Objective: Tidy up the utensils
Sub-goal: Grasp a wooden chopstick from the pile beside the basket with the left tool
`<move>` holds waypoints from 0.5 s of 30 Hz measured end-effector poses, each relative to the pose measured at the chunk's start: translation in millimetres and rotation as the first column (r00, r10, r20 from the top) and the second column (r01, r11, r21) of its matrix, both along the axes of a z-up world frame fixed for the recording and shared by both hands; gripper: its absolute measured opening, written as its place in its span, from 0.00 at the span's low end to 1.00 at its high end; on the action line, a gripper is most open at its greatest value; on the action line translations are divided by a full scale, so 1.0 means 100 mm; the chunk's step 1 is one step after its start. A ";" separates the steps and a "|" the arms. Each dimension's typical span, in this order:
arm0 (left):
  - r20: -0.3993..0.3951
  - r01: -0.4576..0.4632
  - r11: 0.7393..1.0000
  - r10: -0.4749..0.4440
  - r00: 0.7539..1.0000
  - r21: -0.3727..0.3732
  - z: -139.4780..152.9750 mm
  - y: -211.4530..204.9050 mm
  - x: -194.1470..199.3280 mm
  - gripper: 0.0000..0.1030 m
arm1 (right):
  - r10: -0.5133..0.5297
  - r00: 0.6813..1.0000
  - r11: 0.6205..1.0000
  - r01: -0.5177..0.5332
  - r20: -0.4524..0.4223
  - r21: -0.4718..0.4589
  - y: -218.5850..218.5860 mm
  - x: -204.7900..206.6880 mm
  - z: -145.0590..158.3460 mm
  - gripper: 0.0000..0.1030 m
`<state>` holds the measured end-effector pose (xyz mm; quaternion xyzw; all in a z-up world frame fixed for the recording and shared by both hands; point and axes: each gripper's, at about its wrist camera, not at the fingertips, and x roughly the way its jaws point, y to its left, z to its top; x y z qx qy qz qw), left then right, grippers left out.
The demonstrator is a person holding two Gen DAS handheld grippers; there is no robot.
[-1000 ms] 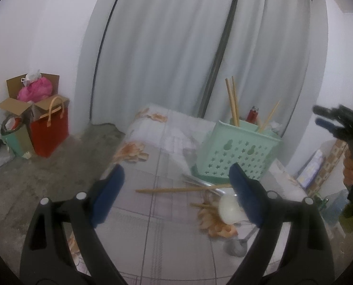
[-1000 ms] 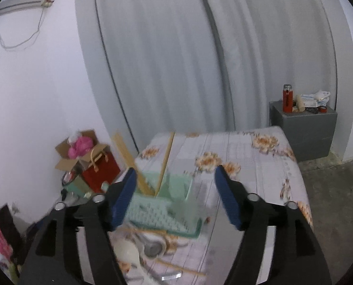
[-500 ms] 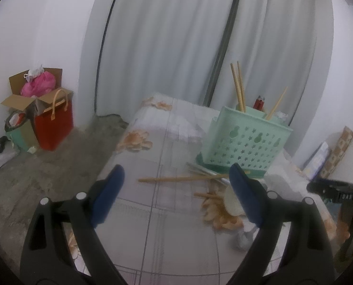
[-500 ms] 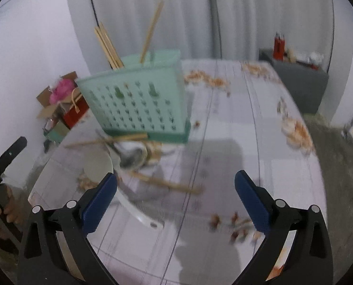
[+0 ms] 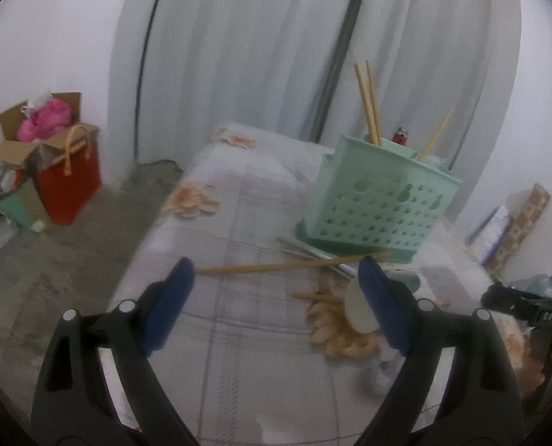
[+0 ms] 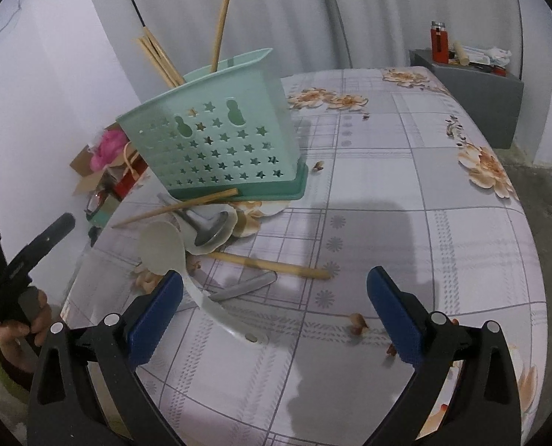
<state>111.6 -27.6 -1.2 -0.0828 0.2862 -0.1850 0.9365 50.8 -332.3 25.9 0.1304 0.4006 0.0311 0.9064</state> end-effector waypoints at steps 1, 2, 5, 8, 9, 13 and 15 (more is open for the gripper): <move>-0.001 0.031 1.000 -0.031 1.000 0.006 0.00 -0.04 0.04 0.79 | 0.001 1.000 1.000 -0.001 -0.001 0.003 0.00 0.00 0.00 0.94; -0.005 0.077 0.997 -0.077 0.997 0.029 0.00 -0.09 0.11 0.76 | 0.002 1.000 1.000 -0.002 -0.003 0.006 -0.01 0.00 -0.01 0.94; -0.038 0.206 0.974 -0.204 0.978 0.092 -0.01 -0.26 0.31 0.68 | 0.006 1.000 1.000 -0.006 -0.006 0.018 -0.01 0.01 -0.02 0.94; -0.078 0.340 0.924 -0.331 0.940 0.175 -0.03 -0.46 0.54 0.56 | 0.011 1.000 1.000 -0.011 -0.009 0.020 -0.01 0.02 -0.03 0.94; -0.087 0.367 0.911 -0.357 0.930 0.190 -0.03 -0.50 0.59 0.53 | 0.011 1.000 1.000 -0.011 -0.009 0.021 -0.01 0.02 -0.04 0.94; -0.160 0.502 0.840 -0.477 0.864 0.204 -0.09 -0.71 0.83 0.43 | 0.003 1.000 1.000 -0.003 -0.016 0.030 -0.03 0.03 -0.07 0.94; -0.199 0.548 0.798 -0.511 0.836 0.251 -0.17 -0.82 0.89 0.40 | -0.001 1.000 0.999 0.002 -0.022 0.034 -0.04 0.03 -0.09 0.94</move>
